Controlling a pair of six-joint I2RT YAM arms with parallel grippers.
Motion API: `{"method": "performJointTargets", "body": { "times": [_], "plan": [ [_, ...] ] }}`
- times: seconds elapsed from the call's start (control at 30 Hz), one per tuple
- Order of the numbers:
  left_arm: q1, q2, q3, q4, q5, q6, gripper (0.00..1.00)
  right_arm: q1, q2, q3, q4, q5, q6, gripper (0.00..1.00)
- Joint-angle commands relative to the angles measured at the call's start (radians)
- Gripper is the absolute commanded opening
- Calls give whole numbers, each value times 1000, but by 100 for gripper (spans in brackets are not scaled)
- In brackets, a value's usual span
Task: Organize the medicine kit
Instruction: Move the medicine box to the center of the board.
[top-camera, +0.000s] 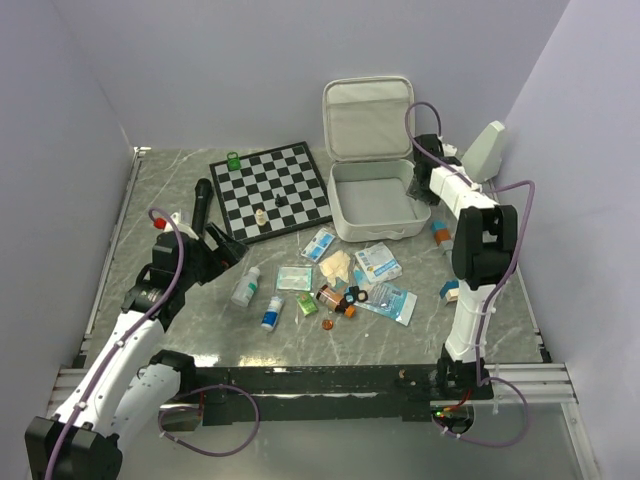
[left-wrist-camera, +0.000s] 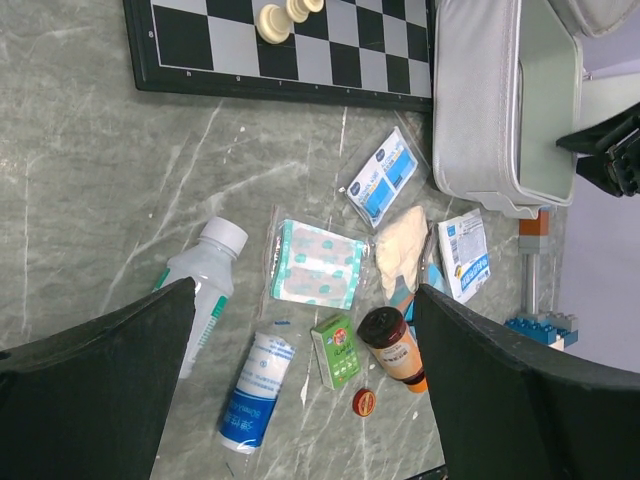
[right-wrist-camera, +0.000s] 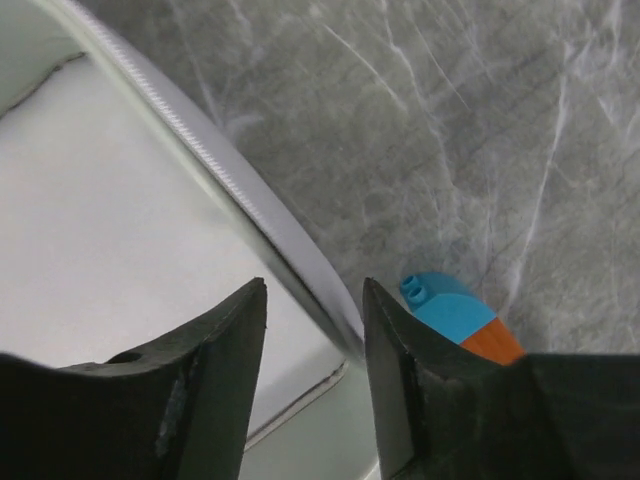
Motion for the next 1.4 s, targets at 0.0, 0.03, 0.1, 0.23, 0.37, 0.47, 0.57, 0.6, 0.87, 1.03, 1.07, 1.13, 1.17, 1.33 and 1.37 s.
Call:
{"method": "performJointTargets", "body": {
  "times": [0.0, 0.03, 0.1, 0.23, 0.37, 0.47, 0.57, 0.6, 0.87, 1.03, 1.07, 1.13, 1.17, 1.33, 1.37],
  "plan": [
    [-4, 18, 0, 48, 8, 3, 94, -35, 6, 54, -54, -39, -3, 45],
    [-4, 24, 0, 53, 9, 0, 94, -43, 4, 45, -55, -47, 4, 42],
    [-2, 30, 3, 50, 11, 1, 95, -55, -19, 10, -40, -67, 20, 34],
    [-4, 24, 0, 47, 6, 1, 95, -89, -76, -67, 8, -111, 50, 23],
    [-4, 10, -7, 42, 2, -5, 95, -93, -97, -78, 2, -119, 52, 13],
    [-4, 2, -4, 30, -4, -7, 94, -93, -105, -85, -9, -113, 63, 3],
    [-4, -7, 0, 22, -14, -8, 94, -93, -122, -107, -8, -102, 72, 1],
    [-4, -5, 2, 19, -14, -7, 94, -93, -132, -116, -8, -92, 69, 1],
    [-4, 4, -3, 41, 6, -14, 94, -24, -228, -275, 46, -39, 4, 2],
    [-4, 5, -3, 48, 16, -19, 94, 11, -283, -383, 66, -42, 61, 2],
    [-4, 5, -4, 47, 16, -17, 94, 23, -292, -403, 69, -35, 64, 2],
    [-4, 7, -4, 48, 17, -16, 93, 48, -321, -441, 80, -18, 72, 2],
    [-4, 10, -4, 47, 17, -14, 93, 60, -335, -467, 89, -12, 75, 2],
    [-5, 18, -7, 45, 26, -14, 93, 95, -404, -575, 100, -7, 124, 2],
    [-5, 16, -9, 45, 26, -14, 93, 105, -425, -598, 103, -3, 133, 2]
  ]
}}
